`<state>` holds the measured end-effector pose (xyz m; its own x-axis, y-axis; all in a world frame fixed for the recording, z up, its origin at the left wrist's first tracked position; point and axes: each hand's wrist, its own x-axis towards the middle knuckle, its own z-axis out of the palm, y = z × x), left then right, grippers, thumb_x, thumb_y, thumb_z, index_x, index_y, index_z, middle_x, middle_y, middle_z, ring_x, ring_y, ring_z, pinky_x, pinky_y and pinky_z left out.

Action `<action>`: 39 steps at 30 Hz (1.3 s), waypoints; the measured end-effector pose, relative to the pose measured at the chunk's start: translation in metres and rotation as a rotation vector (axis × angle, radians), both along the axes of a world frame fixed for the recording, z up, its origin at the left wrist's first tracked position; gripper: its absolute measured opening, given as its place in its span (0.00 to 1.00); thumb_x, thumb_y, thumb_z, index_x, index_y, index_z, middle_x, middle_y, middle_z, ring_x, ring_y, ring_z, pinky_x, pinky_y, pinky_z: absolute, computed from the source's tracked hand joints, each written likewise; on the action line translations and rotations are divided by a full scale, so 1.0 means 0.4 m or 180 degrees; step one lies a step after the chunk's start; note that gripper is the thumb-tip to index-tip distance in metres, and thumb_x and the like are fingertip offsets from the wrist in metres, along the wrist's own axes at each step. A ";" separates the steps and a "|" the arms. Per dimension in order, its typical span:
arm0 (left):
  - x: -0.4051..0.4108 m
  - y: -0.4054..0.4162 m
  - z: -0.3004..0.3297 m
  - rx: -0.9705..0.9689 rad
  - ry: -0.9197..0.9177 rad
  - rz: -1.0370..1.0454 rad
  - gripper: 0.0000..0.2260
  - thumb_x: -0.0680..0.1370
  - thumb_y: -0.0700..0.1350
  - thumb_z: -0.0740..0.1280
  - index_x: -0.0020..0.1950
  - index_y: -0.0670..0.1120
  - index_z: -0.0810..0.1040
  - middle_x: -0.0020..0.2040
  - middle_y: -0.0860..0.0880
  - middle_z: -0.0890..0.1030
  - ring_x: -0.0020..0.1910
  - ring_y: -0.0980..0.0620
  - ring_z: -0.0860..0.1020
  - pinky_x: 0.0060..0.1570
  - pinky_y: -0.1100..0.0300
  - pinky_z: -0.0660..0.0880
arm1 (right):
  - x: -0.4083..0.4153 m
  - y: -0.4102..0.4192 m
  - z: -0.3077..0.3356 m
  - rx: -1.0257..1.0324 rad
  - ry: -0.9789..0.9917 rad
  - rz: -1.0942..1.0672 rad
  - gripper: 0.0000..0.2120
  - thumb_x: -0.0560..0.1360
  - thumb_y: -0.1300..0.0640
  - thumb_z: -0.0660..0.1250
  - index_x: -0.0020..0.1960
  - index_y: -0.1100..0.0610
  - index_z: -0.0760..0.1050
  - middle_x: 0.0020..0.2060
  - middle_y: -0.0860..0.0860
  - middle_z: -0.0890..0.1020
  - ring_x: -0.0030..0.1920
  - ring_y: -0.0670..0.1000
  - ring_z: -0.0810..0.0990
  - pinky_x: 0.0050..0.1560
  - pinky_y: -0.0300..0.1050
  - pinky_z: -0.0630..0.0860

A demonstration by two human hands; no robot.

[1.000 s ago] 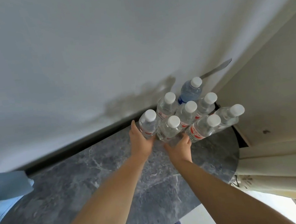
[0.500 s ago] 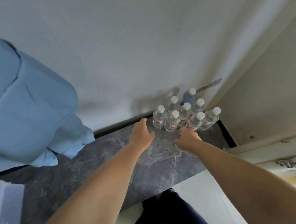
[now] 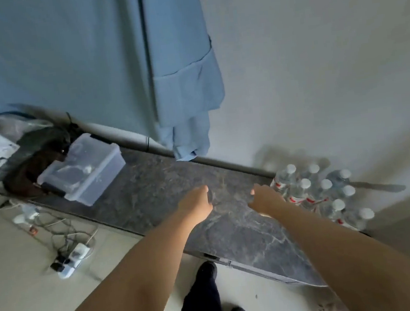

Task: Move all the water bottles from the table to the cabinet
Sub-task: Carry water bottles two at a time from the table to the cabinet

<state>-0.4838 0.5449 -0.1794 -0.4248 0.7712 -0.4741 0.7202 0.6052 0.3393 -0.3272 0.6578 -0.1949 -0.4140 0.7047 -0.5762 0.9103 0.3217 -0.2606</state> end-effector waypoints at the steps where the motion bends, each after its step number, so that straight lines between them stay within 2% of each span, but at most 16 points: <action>1: 0.001 -0.047 0.005 -0.0020 0.0050 0.0155 0.19 0.81 0.46 0.61 0.71 0.45 0.66 0.68 0.45 0.72 0.63 0.44 0.75 0.58 0.52 0.74 | -0.020 -0.024 0.014 0.0052 0.0047 0.0207 0.23 0.77 0.54 0.63 0.69 0.60 0.67 0.65 0.61 0.73 0.65 0.62 0.73 0.61 0.51 0.73; 5: -0.002 -0.206 0.037 0.0089 0.0122 0.0693 0.20 0.81 0.47 0.61 0.72 0.46 0.65 0.68 0.45 0.71 0.64 0.44 0.75 0.59 0.51 0.74 | -0.105 -0.116 0.039 0.0113 0.0035 0.0887 0.24 0.78 0.55 0.62 0.72 0.57 0.64 0.69 0.59 0.70 0.67 0.60 0.72 0.63 0.52 0.73; 10: -0.061 -0.480 0.067 0.0144 0.0160 0.1762 0.19 0.80 0.44 0.61 0.71 0.45 0.67 0.67 0.44 0.73 0.66 0.45 0.73 0.63 0.52 0.72 | -0.256 -0.318 0.076 0.0222 -0.0053 0.1910 0.21 0.77 0.56 0.61 0.69 0.59 0.68 0.66 0.59 0.74 0.65 0.59 0.74 0.65 0.52 0.72; 13: -0.085 -0.650 0.067 0.0154 0.0165 0.2202 0.20 0.80 0.45 0.60 0.72 0.46 0.65 0.68 0.44 0.72 0.67 0.45 0.72 0.63 0.52 0.70 | -0.325 -0.460 0.104 0.0183 -0.0061 0.2392 0.18 0.78 0.59 0.59 0.67 0.60 0.70 0.64 0.58 0.75 0.63 0.58 0.75 0.64 0.51 0.73; 16: -0.090 -0.819 0.072 0.0128 0.0140 0.2511 0.22 0.79 0.48 0.61 0.72 0.47 0.64 0.68 0.44 0.72 0.67 0.45 0.72 0.63 0.51 0.71 | -0.395 -0.599 0.119 0.0191 -0.0126 0.2856 0.17 0.79 0.57 0.59 0.67 0.62 0.69 0.63 0.58 0.76 0.63 0.58 0.75 0.63 0.49 0.73; 20: -0.093 -1.092 0.067 0.0103 0.0148 0.2969 0.22 0.79 0.48 0.62 0.72 0.46 0.65 0.67 0.44 0.73 0.66 0.45 0.72 0.63 0.52 0.71 | -0.491 -0.857 0.131 0.0326 -0.0095 0.3455 0.20 0.80 0.53 0.60 0.68 0.61 0.69 0.65 0.58 0.75 0.65 0.57 0.74 0.63 0.47 0.71; 24: -0.105 -1.380 0.083 -0.0001 0.0190 0.3406 0.22 0.79 0.49 0.62 0.73 0.47 0.64 0.68 0.44 0.72 0.66 0.45 0.72 0.62 0.53 0.71 | -0.565 -1.150 0.139 0.0401 -0.0025 0.3919 0.19 0.79 0.54 0.60 0.68 0.59 0.69 0.65 0.56 0.75 0.65 0.56 0.74 0.62 0.46 0.71; 29: -0.115 -1.751 0.118 -0.0125 0.0363 0.4157 0.22 0.79 0.48 0.63 0.73 0.47 0.64 0.69 0.44 0.71 0.67 0.44 0.72 0.64 0.51 0.71 | -0.630 -1.550 0.169 0.0366 0.0139 0.4543 0.17 0.78 0.57 0.60 0.66 0.59 0.70 0.62 0.57 0.76 0.62 0.57 0.77 0.54 0.46 0.73; 33: -0.109 -1.954 0.141 -0.0012 0.0357 0.4653 0.22 0.78 0.47 0.63 0.72 0.46 0.65 0.69 0.43 0.71 0.68 0.43 0.71 0.65 0.51 0.70 | -0.681 -1.786 0.200 0.0406 0.0359 0.5025 0.16 0.78 0.57 0.59 0.65 0.59 0.70 0.63 0.58 0.76 0.63 0.59 0.76 0.54 0.46 0.72; 39: -0.149 -2.139 0.143 0.0344 0.0365 0.5256 0.22 0.78 0.46 0.64 0.71 0.45 0.67 0.69 0.42 0.71 0.66 0.42 0.73 0.65 0.49 0.71 | -0.792 -2.007 0.229 0.0427 0.0397 0.5352 0.14 0.79 0.58 0.59 0.63 0.60 0.72 0.59 0.57 0.76 0.60 0.58 0.77 0.52 0.47 0.72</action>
<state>-0.5434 -0.3105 -0.1224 -0.7918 -0.4917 -0.3624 -0.6097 0.6710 0.4218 -0.6440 -0.1450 -0.1033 -0.7371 -0.4938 -0.4615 -0.4606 0.8667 -0.1916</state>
